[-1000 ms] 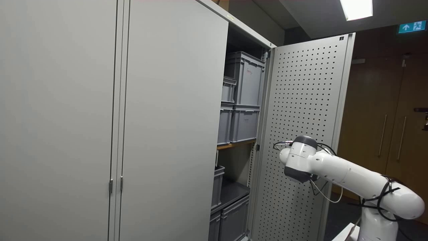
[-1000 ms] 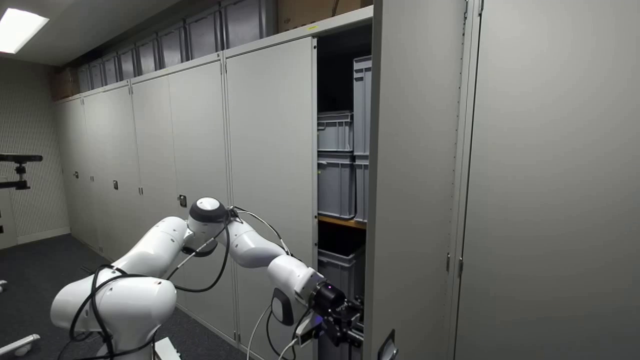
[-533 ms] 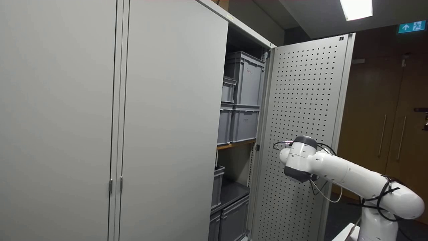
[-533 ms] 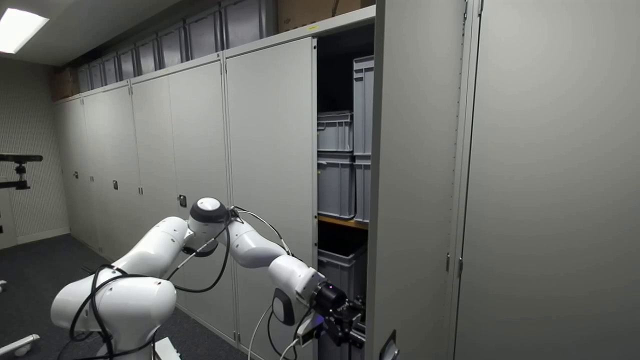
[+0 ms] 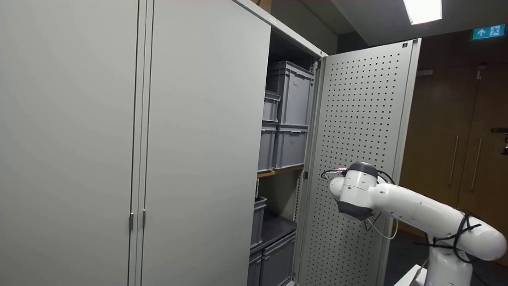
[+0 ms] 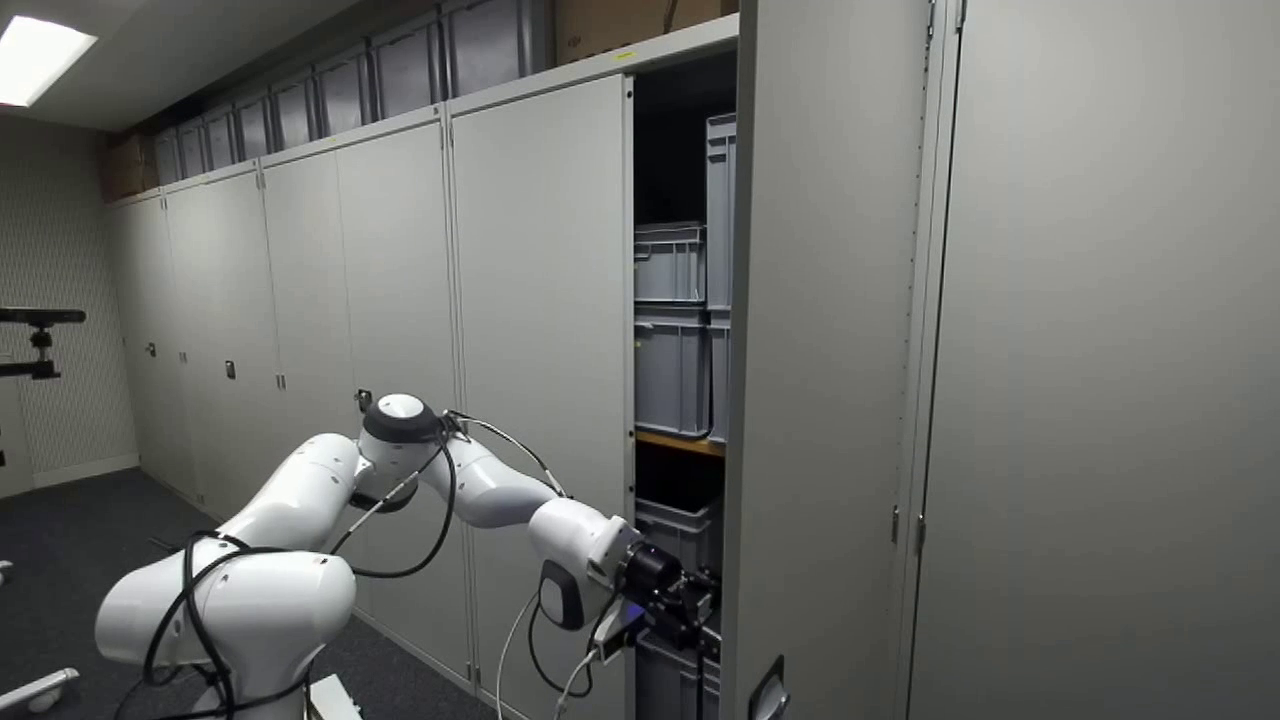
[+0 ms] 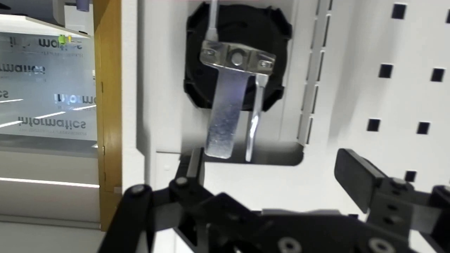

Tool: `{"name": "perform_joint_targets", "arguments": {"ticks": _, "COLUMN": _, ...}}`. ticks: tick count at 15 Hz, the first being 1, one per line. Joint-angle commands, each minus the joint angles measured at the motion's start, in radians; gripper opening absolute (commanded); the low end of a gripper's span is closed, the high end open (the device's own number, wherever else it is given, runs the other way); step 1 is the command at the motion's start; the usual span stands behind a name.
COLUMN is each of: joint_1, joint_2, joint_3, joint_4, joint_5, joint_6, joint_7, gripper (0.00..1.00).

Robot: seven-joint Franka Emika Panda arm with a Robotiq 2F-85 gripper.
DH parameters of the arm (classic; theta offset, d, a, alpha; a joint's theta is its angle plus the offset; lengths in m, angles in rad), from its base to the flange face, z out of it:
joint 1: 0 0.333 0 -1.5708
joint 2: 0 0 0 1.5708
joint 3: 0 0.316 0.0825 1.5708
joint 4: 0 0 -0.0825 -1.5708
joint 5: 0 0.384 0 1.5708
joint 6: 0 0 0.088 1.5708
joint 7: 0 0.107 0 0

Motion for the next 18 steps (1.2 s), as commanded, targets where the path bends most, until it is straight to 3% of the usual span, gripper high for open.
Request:
{"name": "perform_joint_targets", "arguments": {"ticks": 1, "joint_1": 0.089, "joint_2": 0.007, "joint_3": -0.033, "joint_4": -0.026, "joint_5": 0.002, "joint_6": 0.004, "joint_7": 0.018, "gripper": 1.00}}
{"name": "perform_joint_targets", "arguments": {"ticks": 12, "joint_1": 0.343, "joint_2": -0.010, "joint_3": -0.111, "joint_4": -0.024, "joint_5": -0.041, "joint_6": -0.009, "joint_7": 0.081, "gripper": 1.00}}
{"name": "perform_joint_targets", "arguments": {"ticks": 18, "joint_1": 0.508, "joint_2": -0.060, "joint_3": -0.159, "joint_4": -0.028, "joint_5": -0.155, "joint_6": 0.009, "joint_7": 0.187, "gripper": 1.00}}
